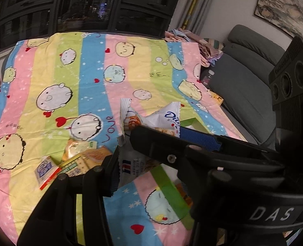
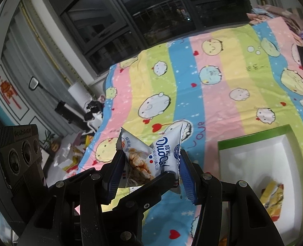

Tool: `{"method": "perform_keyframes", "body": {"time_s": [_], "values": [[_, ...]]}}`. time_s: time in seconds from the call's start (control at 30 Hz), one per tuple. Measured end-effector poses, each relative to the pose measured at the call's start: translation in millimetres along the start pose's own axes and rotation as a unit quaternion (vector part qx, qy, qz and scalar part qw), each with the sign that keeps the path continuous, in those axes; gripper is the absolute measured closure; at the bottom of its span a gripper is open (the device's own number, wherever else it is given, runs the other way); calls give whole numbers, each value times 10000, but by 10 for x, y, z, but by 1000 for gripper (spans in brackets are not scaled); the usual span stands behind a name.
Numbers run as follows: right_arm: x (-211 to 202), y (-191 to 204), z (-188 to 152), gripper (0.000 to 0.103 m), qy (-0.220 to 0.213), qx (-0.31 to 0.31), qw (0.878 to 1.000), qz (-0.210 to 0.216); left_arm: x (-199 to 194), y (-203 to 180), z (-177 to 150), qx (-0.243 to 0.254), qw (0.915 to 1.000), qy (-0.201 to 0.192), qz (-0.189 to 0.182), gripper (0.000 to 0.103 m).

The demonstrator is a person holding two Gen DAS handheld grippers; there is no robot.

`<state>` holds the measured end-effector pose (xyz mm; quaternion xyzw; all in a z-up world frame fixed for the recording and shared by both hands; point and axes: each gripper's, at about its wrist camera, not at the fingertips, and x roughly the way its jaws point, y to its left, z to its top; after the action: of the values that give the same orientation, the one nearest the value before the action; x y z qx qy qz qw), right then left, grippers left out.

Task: Organize snacks
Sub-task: 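Carry the white Dali bag with the right gripper over the green box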

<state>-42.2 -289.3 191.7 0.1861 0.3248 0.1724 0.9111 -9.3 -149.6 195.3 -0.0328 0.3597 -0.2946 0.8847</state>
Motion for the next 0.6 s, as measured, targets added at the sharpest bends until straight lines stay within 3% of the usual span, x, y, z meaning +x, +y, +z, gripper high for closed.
{"method": "perform_keyframes", "body": {"time_s": [0.6], "values": [[-257, -569, 65, 48, -267, 552, 9971, -450, 415, -483, 132, 360, 9981, 282, -401, 56]]}}
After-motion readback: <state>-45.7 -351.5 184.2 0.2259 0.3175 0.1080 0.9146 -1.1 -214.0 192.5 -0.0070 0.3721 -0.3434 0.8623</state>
